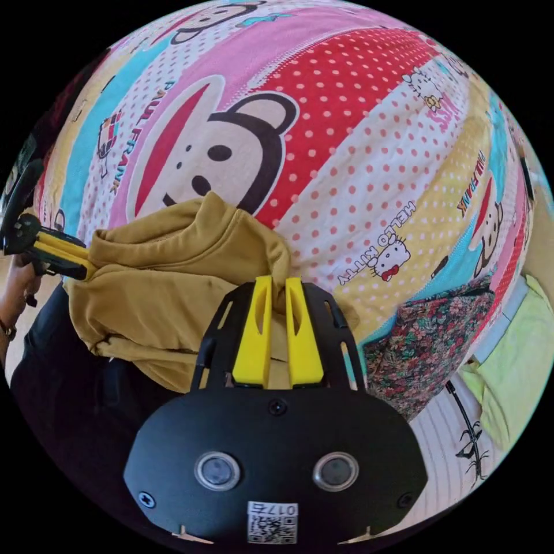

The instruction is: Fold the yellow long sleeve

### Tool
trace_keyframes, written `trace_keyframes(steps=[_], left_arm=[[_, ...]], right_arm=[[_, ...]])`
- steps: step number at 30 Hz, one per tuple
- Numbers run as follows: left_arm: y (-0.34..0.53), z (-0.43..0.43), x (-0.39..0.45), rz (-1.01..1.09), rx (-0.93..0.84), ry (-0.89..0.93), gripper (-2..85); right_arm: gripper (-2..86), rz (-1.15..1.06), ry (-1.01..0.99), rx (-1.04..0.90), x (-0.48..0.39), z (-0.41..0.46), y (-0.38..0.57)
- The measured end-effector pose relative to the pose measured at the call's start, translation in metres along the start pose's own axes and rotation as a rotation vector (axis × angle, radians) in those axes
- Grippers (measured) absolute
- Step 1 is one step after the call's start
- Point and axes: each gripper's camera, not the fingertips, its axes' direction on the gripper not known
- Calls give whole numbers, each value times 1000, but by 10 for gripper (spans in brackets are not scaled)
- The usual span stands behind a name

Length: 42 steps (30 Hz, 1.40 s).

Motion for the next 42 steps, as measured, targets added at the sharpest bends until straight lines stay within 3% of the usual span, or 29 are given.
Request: trace_keyframes(steps=[5, 12, 14, 17, 20, 23, 27, 30, 36, 42], left_arm=[[34, -15, 21, 179, 5, 209, 41], [114, -39, 108, 570, 88, 234, 34], [136, -56, 128, 660, 179, 291, 33], [175, -87, 157, 799, 379, 340, 30], [221, -101, 188, 893, 560, 239, 24], [263, -88, 216, 954, 697, 96, 24], [288, -51, 215, 768, 911, -31, 35], [275, 2, 204, 651, 955, -120, 56], [204, 158, 201, 648, 803, -133, 157], [161, 268, 241, 760, 731, -169, 160]], right_arm=[[33, 210, -292, 397, -28, -47, 129], [31, 222, -571, 859, -62, -85, 267], [32, 172, -718, 1124, -72, -98, 305], [32, 9, -851, 1349, -95, -113, 329], [33, -225, -928, 1512, -136, -137, 349], [33, -401, -924, 1596, -186, -160, 367], [32, -577, -929, 1670, -246, -180, 388], [31, -638, -892, 1713, -298, -193, 399], [30, -649, -840, 1725, -401, -206, 392], [31, -609, -838, 1801, -475, -203, 390]])
